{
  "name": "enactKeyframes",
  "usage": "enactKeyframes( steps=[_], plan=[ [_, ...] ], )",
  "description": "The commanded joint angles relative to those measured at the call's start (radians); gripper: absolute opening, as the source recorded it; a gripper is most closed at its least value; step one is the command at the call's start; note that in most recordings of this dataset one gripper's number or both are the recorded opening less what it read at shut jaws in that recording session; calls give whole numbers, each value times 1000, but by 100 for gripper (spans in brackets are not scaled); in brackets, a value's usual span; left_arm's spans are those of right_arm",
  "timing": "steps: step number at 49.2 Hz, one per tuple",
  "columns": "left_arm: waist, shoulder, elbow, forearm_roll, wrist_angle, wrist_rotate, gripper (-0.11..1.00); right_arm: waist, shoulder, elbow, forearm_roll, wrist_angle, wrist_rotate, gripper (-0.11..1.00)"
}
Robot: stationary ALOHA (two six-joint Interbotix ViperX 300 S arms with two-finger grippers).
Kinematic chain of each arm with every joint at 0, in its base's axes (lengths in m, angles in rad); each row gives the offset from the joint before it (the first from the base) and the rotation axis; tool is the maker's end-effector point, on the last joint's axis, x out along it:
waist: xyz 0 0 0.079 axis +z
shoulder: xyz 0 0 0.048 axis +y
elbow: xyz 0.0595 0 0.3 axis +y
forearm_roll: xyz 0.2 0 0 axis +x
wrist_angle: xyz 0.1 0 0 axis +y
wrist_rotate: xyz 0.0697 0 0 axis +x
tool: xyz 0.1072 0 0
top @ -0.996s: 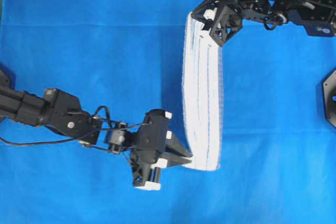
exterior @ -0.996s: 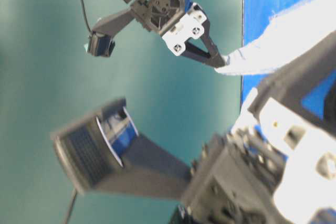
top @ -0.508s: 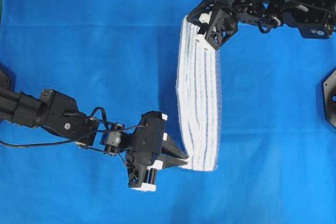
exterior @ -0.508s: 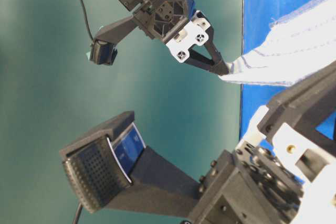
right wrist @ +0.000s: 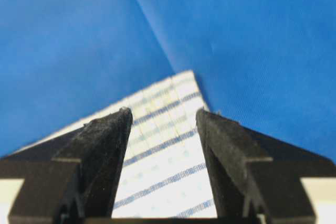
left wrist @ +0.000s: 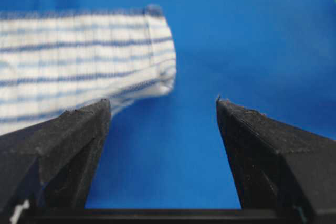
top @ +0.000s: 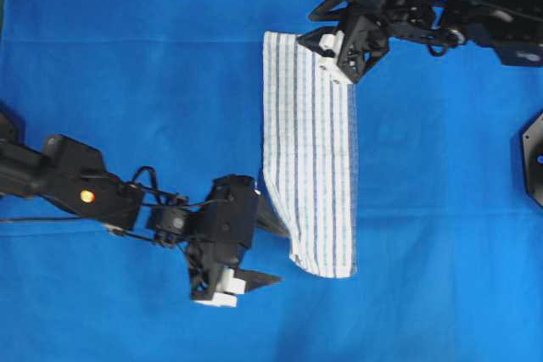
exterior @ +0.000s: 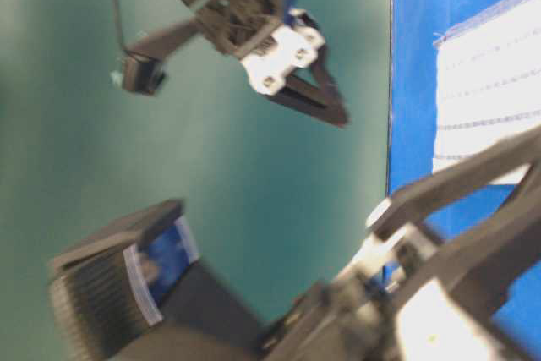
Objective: Fold the blue towel.
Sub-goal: 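Lay the towel down vertically and release both grippers, then move both grippers back beside the vertical towel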
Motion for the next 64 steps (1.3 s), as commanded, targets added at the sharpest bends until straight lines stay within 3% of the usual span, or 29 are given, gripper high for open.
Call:
enactKeyframes(
  steps=[1, 12, 21, 33, 41, 53, 64],
  plan=[
    [5, -86, 8, 2, 51, 5, 74, 6, -83, 14, -2, -6, -2, 58],
    [51, -221, 86, 3, 71, 11, 74, 29, -250, 156, -2, -49, 5, 58],
    [143, -285, 172, 3, -26, 14, 74, 80, -408, 278, 0, -130, 12, 58],
    [265, -383, 296, 5, -143, 37, 74, 169, -549, 385, 6, -153, 18, 58],
    [318, -420, 336, 3, -172, 38, 74, 186, -552, 410, 11, -153, 18, 58],
    [331, -405, 322, 5, -172, 40, 74, 179, -509, 397, 11, -160, 17, 58],
    [413, -301, 264, 5, -175, 54, 74, 78, -414, 371, 8, -163, 15, 58]
  ],
)
